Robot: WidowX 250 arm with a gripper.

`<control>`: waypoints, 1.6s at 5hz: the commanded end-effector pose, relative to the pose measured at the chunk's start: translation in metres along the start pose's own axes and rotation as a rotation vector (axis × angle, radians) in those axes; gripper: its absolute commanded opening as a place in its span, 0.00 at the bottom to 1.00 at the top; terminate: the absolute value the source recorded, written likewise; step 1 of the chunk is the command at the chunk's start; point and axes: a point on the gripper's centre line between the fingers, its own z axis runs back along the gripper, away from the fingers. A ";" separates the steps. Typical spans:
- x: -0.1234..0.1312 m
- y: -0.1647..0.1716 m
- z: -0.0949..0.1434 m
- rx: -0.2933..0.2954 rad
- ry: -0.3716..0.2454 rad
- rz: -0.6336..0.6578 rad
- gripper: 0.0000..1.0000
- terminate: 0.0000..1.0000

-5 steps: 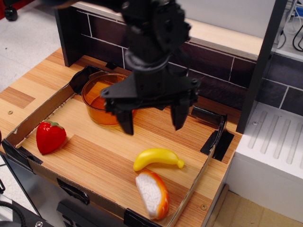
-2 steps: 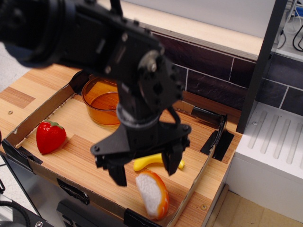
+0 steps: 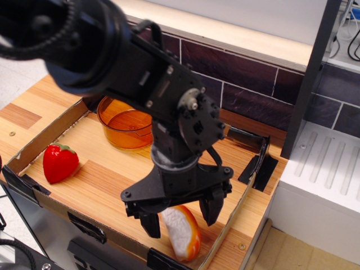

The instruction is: Put sushi in pot

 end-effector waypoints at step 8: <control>0.042 -0.004 0.084 -0.092 -0.076 0.104 0.00 0.00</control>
